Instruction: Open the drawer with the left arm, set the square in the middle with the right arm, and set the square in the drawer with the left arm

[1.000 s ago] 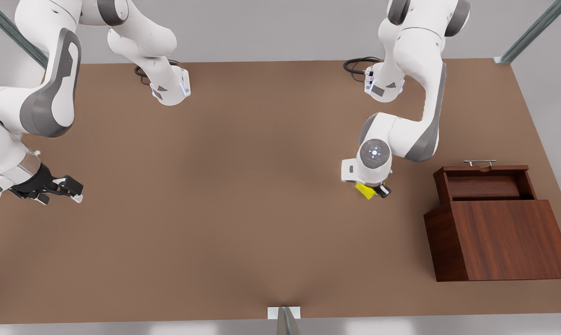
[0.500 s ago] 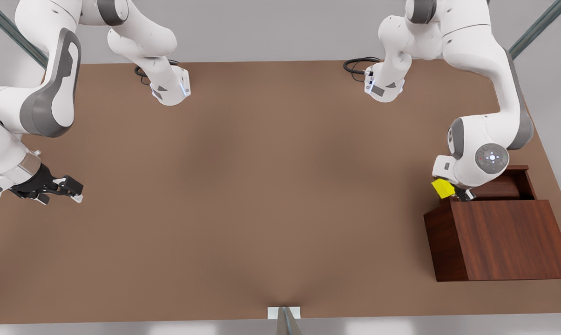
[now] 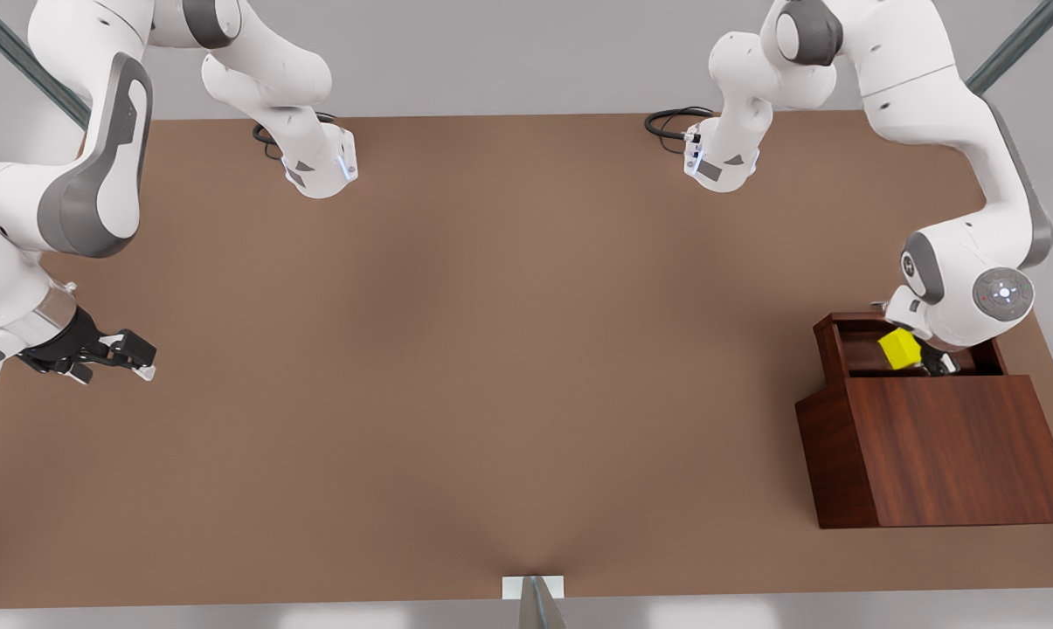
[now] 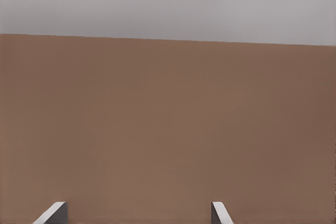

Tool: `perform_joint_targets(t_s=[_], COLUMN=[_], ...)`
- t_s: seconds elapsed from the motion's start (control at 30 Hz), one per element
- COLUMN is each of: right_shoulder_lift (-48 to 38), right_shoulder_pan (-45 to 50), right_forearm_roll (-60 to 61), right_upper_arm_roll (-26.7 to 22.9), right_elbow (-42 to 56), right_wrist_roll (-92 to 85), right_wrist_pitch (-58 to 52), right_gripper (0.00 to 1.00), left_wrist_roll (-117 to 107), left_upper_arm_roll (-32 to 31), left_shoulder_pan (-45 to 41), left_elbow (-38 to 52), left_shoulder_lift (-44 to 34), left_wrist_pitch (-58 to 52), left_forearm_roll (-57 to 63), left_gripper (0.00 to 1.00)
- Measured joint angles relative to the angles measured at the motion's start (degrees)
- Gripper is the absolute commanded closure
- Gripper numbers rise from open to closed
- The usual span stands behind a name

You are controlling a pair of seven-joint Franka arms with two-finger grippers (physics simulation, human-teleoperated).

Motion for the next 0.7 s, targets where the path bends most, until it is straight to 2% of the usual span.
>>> perform_joint_targets(t_s=[0.17,0.23,0.3,0.4,0.43,0.47,0.5,0.53,0.6,0.7], right_shoulder_lift=[0.00,0.00,0.00,0.00,0.00,0.00,0.00,0.00,0.00,0.00], right_shoulder_pan=[0.02,0.02,0.03,0.06,0.07,0.09,0.10,0.06,0.06,0.02], right_forearm_roll=[0.00,-0.05,0.03,-0.05,-0.05,-0.05,-0.05,-0.04,-0.05,-0.04], right_upper_arm_roll=[0.00,0.00,0.00,0.00,0.00,0.00,0.00,0.00,0.00,0.00], right_elbow=[0.00,0.00,-0.07,-0.01,-0.08,-0.06,-0.09,-0.04,-0.01,0.00], right_wrist_roll=[0.00,0.00,0.00,0.00,0.00,0.00,0.00,0.00,0.00,0.00], right_wrist_pitch=[0.00,0.00,0.00,-0.09,-0.09,-0.11,-0.09,-0.09,-0.09,-0.02], right_gripper=[0.00,0.00,0.00,0.00,0.00,0.00,0.00,0.00,0.00,0.00], left_wrist_roll=[-0.91,-10.63,-37.45,-70.87,-78.03,-83.27,-86.62,-89.87,-90.59,-91.97], left_upper_arm_roll=[0.09,-0.57,-3.61,-7.41,-10.66,-17.85,-27.57,-34.41,-44.22,-45.16], left_shoulder_pan=[0.34,0.07,-0.86,-0.46,-0.38,3.77,9.84,13.95,21.03,21.46], left_elbow=[0.16,2.71,16.99,25.53,28.02,29.95,30.09,29.38,23.99,19.99], left_shoulder_lift=[0.16,-2.12,-0.90,-1.19,-1.32,-1.48,-2.39,-3.41,-7.03,-9.76], left_wrist_pitch=[-0.68,-6.59,-27.40,-29.45,-28.78,-28.12,-25.61,-22.55,-17.29,-15.81], left_forearm_roll=[-0.06,-0.10,-2.42,-10.02,-11.85,-12.84,-12.31,-10.95,-7.61,-3.63], left_gripper=[0.00,0.00,0.00,0.00,0.00,0.00,0.00,0.00,0.00,0.00])
